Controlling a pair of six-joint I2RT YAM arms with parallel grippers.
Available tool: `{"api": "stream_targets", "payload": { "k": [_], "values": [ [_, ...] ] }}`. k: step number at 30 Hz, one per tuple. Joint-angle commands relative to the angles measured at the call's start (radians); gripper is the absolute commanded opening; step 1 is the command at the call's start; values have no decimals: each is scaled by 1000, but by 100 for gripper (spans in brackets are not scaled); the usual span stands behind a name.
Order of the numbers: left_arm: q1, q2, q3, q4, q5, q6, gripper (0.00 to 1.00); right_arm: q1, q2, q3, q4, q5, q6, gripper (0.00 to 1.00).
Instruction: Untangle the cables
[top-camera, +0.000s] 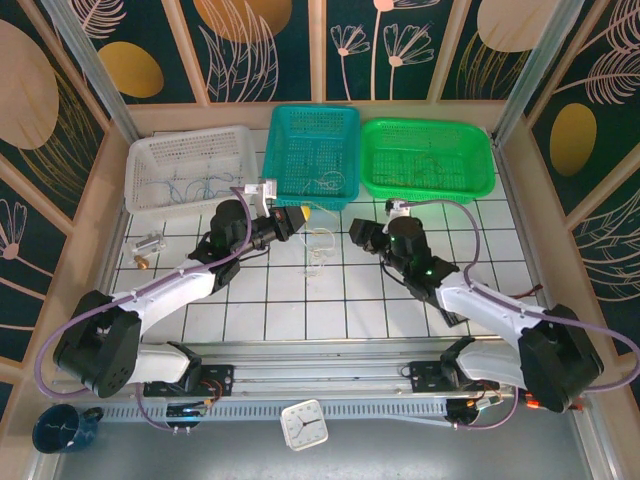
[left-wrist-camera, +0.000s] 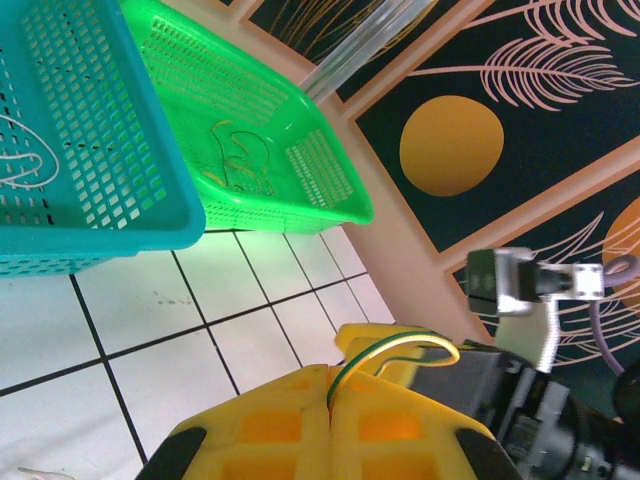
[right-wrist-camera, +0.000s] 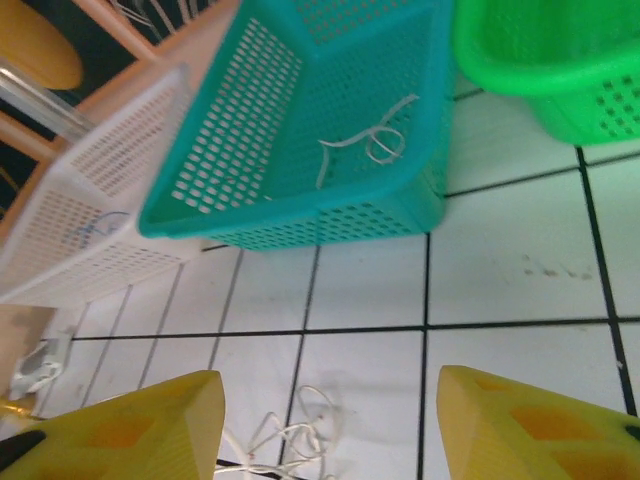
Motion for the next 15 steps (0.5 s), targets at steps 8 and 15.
{"api": "stream_targets", "payload": {
  "k": [8,15],
  "values": [
    [0,-20,-4,43,15,-14,0,6,-4,83,105,-243,-91,66],
    [1,-21,0,40,13,-12,0,24,73,123,153,-306,-106,67]
  ]
}}
